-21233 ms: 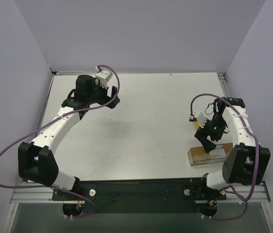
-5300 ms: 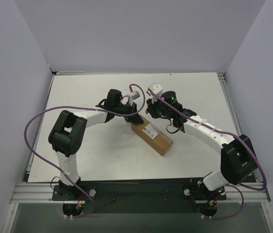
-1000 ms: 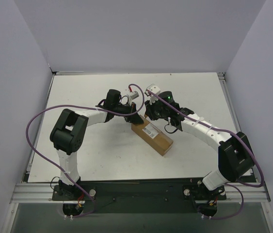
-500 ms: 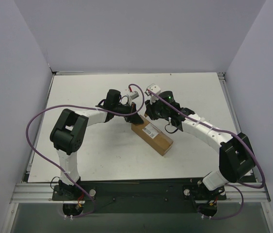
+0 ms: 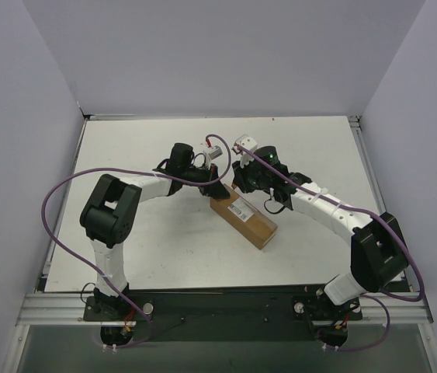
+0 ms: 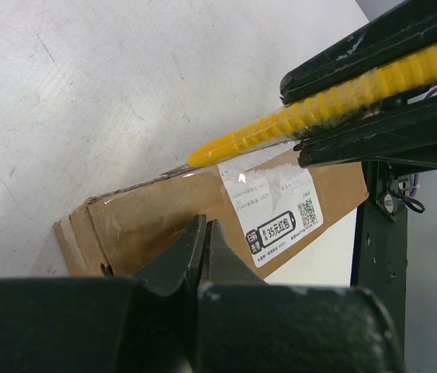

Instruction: Unpack the express box

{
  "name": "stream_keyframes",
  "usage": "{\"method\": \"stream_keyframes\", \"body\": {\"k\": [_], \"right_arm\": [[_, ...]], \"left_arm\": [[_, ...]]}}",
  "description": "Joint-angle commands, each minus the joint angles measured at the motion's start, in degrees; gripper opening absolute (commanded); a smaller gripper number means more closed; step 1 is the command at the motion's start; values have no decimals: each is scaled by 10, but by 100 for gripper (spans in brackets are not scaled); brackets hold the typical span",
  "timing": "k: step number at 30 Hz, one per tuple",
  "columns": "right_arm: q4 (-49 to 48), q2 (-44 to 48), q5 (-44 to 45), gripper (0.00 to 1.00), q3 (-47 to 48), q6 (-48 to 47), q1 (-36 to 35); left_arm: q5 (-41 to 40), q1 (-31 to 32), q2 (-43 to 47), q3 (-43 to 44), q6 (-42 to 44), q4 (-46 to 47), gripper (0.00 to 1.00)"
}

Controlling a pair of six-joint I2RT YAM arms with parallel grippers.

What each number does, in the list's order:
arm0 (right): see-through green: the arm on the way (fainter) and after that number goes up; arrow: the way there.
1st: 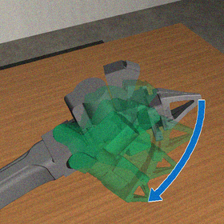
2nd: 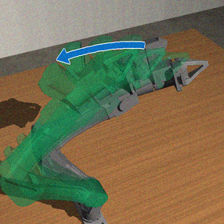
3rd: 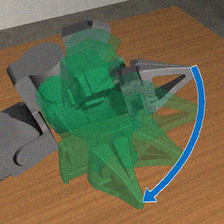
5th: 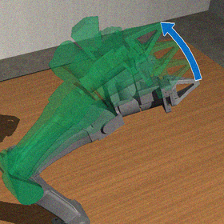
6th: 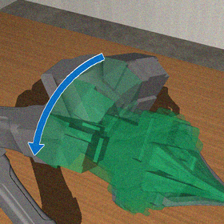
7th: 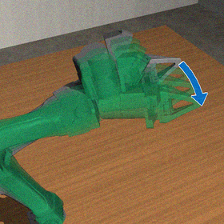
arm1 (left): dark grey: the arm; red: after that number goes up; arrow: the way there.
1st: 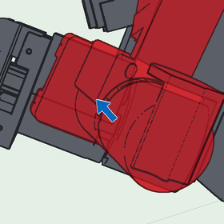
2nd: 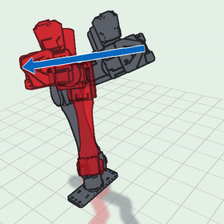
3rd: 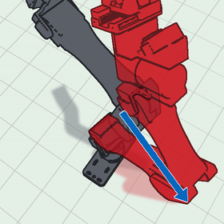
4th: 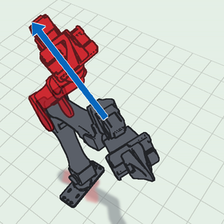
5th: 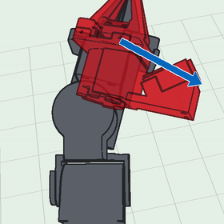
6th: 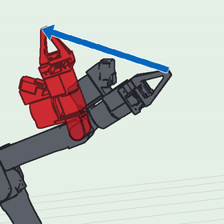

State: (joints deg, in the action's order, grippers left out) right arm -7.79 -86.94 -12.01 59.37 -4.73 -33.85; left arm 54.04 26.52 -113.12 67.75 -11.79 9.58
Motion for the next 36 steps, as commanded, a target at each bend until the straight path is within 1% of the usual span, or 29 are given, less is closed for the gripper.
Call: {"method": "stream_keyframes", "body": {"k": [1, 36], "right_arm": [[1, -2, -7, 0, 21, -4, -3], [75, 19, 9, 0, 20, -32, -3]], "left_arm": [[-15, -1, -17, 4, 12, -21, 0], [-14, -4, -20, 1, 8, -13, 0]]}}
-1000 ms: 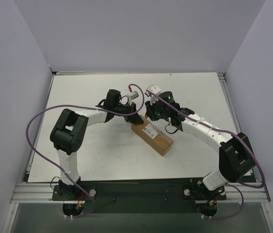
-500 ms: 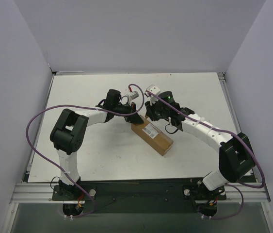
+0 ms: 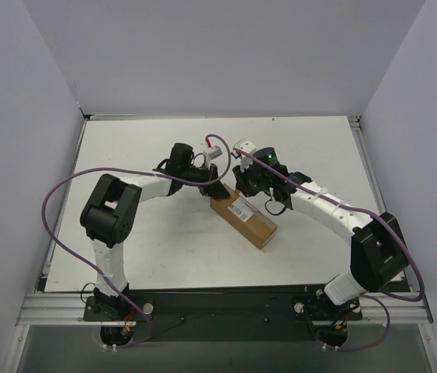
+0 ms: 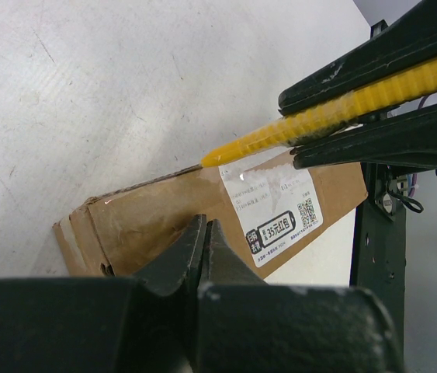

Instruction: Unpack the express box

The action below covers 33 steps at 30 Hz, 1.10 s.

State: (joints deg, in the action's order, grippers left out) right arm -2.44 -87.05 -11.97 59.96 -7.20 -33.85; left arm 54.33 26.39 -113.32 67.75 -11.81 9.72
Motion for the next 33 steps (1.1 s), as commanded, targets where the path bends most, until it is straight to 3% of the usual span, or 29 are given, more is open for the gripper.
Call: {"method": "stream_keyframes", "body": {"k": [1, 33], "right_arm": [[22, 21, 11, 0, 14, -6, -3], [190, 104, 40, 0, -16, 20, -22]], "left_arm": [[-18, -3, -18, 0, 7, -14, 0], [-61, 9, -17, -17, -17, 13, 0]]}}
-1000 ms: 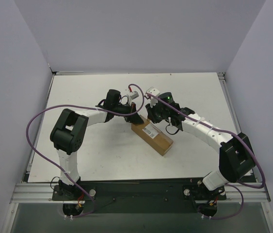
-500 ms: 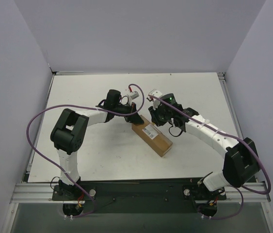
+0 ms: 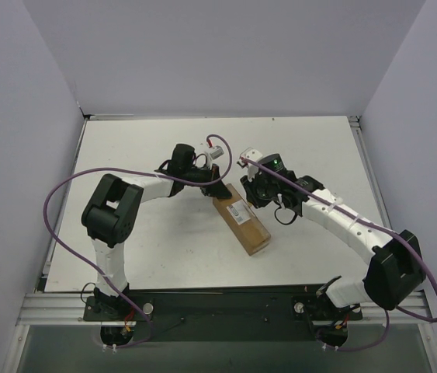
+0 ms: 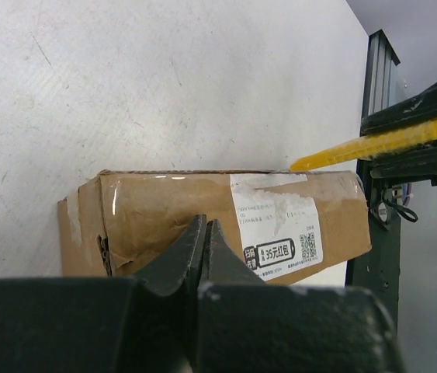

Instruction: Unpack the express box

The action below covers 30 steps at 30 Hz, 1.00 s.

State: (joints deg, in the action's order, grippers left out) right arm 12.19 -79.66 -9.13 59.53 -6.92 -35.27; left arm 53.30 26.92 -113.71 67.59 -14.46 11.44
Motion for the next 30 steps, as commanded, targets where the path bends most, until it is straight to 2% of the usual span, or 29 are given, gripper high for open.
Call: {"method": "stream_keyframes", "body": {"k": [1, 7, 10, 14, 22, 26, 30], "right_arm": [[46, 32, 12, 0, -16, 22, -9], [39, 37, 23, 0, -27, 27, -9], [28, 33, 26, 0, -20, 0, -9], [15, 6, 20, 0, 7, -40, -10], [-2, -64, -4, 0, 86, -62, -20], [5, -69, -12, 0, 95, -66, -20], [20, -59, -26, 0, 88, -78, -19]], "left_arm": [[-50, 4, -12, -16, 8, -2, 0], [-35, 9, 1, -32, -9, 24, 0], [-19, 6, 23, -49, -31, 47, 0], [-7, -6, 73, -76, -61, 88, 0], [1, -27, 134, -111, -63, 96, 0], [36, -27, 139, -109, -108, 147, 0], [69, -26, 94, -99, -132, 173, 0]]}}
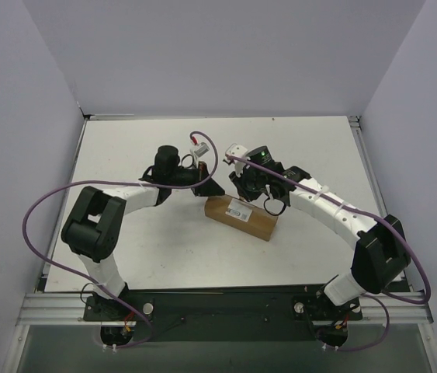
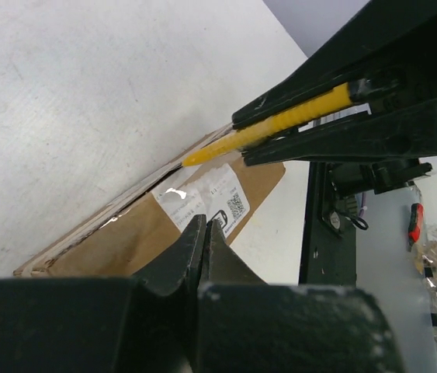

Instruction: Unpack the express box

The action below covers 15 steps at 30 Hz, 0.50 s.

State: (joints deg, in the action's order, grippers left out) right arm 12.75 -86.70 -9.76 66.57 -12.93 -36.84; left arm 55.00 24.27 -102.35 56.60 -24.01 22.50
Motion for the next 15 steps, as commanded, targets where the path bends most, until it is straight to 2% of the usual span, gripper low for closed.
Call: {"method": "stream_keyframes", "body": {"k": [1, 6, 8, 15], "right_arm": [[18, 13, -29, 0, 12, -21, -3], [28, 27, -63, 0, -1, -55, 8], [29, 29, -71, 0, -8, -66, 15], [32, 32, -70, 0, -13, -52, 26]], "left_arm": [[61, 3, -29, 16, -42, 71, 0], [92, 17, -65, 40, -44, 65, 0], [90, 25, -68, 47, -17, 38, 0], [23, 44, -89, 55, 38, -52, 0]]}}
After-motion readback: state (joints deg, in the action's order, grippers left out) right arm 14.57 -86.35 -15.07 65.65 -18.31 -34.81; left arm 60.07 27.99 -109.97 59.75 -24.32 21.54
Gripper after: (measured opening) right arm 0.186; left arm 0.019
